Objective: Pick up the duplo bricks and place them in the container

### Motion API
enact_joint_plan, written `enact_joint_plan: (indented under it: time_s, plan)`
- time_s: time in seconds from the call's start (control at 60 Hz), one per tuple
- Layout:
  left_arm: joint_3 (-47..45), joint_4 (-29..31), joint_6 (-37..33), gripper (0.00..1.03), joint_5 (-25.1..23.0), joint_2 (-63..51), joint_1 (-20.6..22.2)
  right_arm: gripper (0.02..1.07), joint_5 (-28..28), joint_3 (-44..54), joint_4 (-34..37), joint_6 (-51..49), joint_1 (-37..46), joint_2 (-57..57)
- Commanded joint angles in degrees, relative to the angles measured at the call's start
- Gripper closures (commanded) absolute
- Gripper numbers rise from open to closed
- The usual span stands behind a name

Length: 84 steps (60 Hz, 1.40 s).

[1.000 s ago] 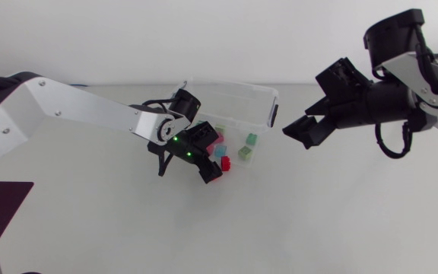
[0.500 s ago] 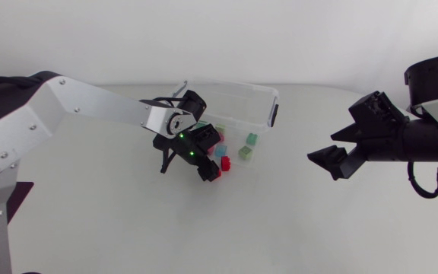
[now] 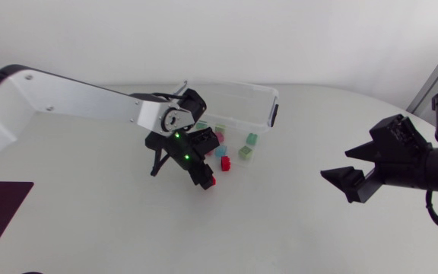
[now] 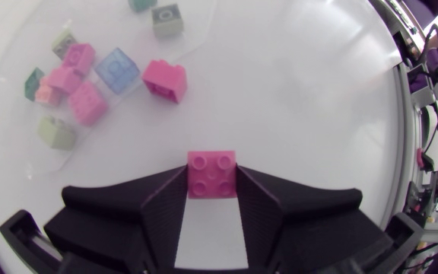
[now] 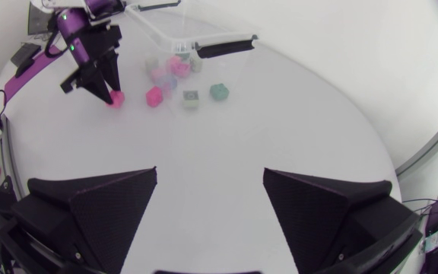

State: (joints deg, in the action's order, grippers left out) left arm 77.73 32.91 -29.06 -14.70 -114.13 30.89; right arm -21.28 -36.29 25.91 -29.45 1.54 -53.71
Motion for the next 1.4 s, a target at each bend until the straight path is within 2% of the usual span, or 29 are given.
enact_joint_plan:
  time_s: [0.0,0.167,0.283,0.533,0.733,0.783,0.817,0.833,0.867,0.9,0.933,1.167,1.25,1.383]
  plan:
    - [-0.74,0.76,-0.91,0.82,-0.15,8.75,-1.19,0.06,-0.61,3.16,1.07,-1.75,0.92,1.95]
    - [3.92,2.51,0.93,0.82,-1.3,16.57,-3.12,0.06,-0.69,6.23,2.57,-2.01,1.01,5.9]
    - [9.37,2.07,3.13,0.81,-1.82,17.01,-5.14,0.06,-0.69,7.64,3.62,-2.1,1.01,8.27]
    - [17.89,-7.86,8.49,0.8,-2.0,7.43,-7.96,0.06,-0.69,8.52,3.97,-2.28,0.92,9.15]
    - [24.83,-9.79,9.81,0.76,-1.47,-2.15,-8.75,0.06,-0.61,7.64,3.62,-2.28,0.22,7.48]
    - [26.33,-9.79,10.16,0.65,-0.77,-4.0,-8.92,0.06,-0.43,7.55,3.36,-2.19,-0.4,6.87]
    - [27.03,-9.88,10.25,0.5,-0.68,-4.88,-9.1,0.06,-0.17,7.55,3.18,-2.19,-1.1,6.25]
    - [27.3,-9.88,10.25,0.37,-0.42,-5.41,-9.19,0.06,-0.08,7.55,3.09,-2.19,-1.45,5.9]
    - [27.3,-9.88,10.25,0.19,0.02,-5.58,-9.19,0.06,0.1,7.64,2.83,-2.01,-1.98,5.46]
    - [27.21,-9.88,10.25,0.09,0.11,-5.49,-9.36,0.06,0.27,7.64,2.57,-1.84,-2.42,5.29]
    - [26.68,-9.88,10.25,0.05,0.11,-5.23,-9.45,0.06,0.36,7.64,2.39,-1.84,-2.6,5.2]
    - [14.73,-9.88,11.66,0.05,-0.07,6.9,-9.36,0.06,0.45,7.82,1.07,-1.92,-2.68,4.14]
    - [7.08,-9.79,12.45,0.05,-0.15,12.79,-8.31,0.06,0.45,7.9,0.72,-1.92,-2.68,3.79]
    - [-0.65,-7.86,12.36,0.05,-0.15,16.3,-6.37,0.06,0.45,7.73,0.81,-1.92,-2.68,3.79]
